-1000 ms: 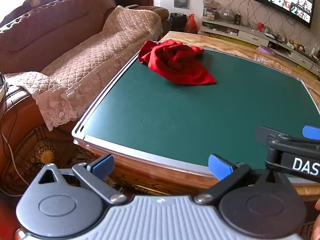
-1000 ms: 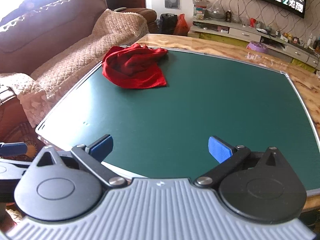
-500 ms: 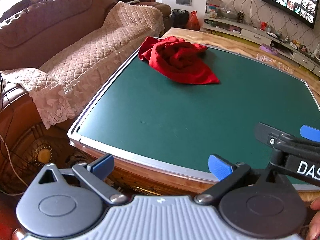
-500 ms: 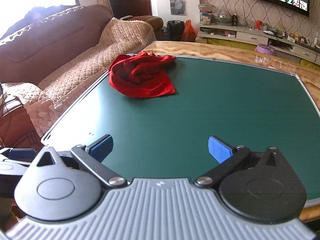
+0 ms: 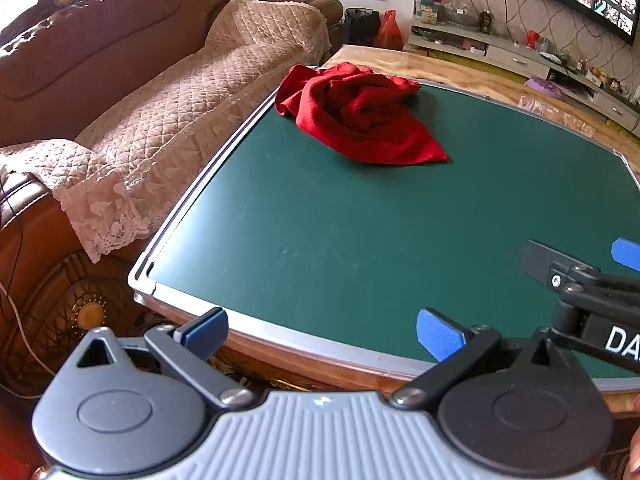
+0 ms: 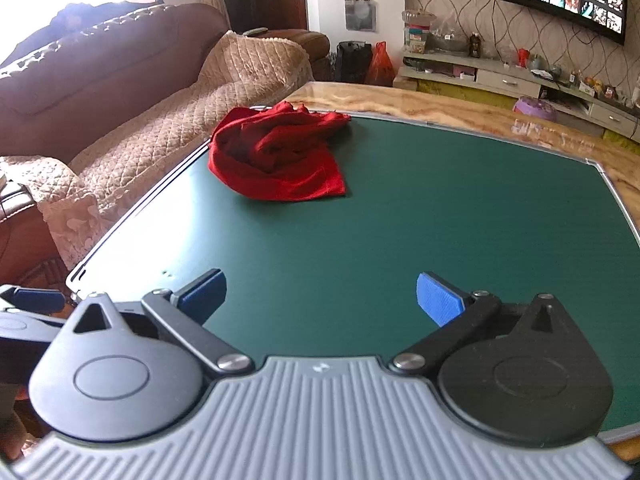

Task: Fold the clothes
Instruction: 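Move both grippers open toward the crumpled red shirt on the table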

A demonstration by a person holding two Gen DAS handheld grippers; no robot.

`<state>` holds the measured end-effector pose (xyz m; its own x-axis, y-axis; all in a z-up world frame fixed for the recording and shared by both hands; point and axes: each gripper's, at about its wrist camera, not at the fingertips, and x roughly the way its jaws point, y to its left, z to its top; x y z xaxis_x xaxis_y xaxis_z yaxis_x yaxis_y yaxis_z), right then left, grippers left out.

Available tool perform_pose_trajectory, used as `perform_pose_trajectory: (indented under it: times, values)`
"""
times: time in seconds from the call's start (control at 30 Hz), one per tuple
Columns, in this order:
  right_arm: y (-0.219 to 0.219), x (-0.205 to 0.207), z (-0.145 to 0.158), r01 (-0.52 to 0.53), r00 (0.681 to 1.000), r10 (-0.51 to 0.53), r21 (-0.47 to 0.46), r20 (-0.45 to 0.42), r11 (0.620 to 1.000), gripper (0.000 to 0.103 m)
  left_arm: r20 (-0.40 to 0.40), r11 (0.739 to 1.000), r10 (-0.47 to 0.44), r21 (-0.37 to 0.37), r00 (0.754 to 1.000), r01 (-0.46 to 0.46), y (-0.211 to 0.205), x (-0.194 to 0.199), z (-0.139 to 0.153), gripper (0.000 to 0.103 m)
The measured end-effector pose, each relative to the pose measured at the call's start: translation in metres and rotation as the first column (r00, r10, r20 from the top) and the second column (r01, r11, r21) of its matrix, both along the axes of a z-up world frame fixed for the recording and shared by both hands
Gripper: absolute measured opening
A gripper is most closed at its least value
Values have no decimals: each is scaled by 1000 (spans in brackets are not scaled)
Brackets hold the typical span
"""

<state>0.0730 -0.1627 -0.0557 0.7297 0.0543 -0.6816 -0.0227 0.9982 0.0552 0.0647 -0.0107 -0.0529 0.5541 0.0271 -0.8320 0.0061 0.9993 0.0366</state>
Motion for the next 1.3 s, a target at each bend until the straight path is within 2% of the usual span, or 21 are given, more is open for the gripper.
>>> perform_pose_trajectory:
  times: [0.33, 1.3]
  values:
    - [-3, 22, -8, -19, 999, 18, -13, -45, 1000, 103, -21, 1000, -3, 4, 1000, 3, -2, 16, -8, 103]
    - [-8, 70, -22, -25, 996, 23, -15, -83, 1000, 103, -10, 1000, 25, 4, 1000, -25, 6, 65, -16, 103]
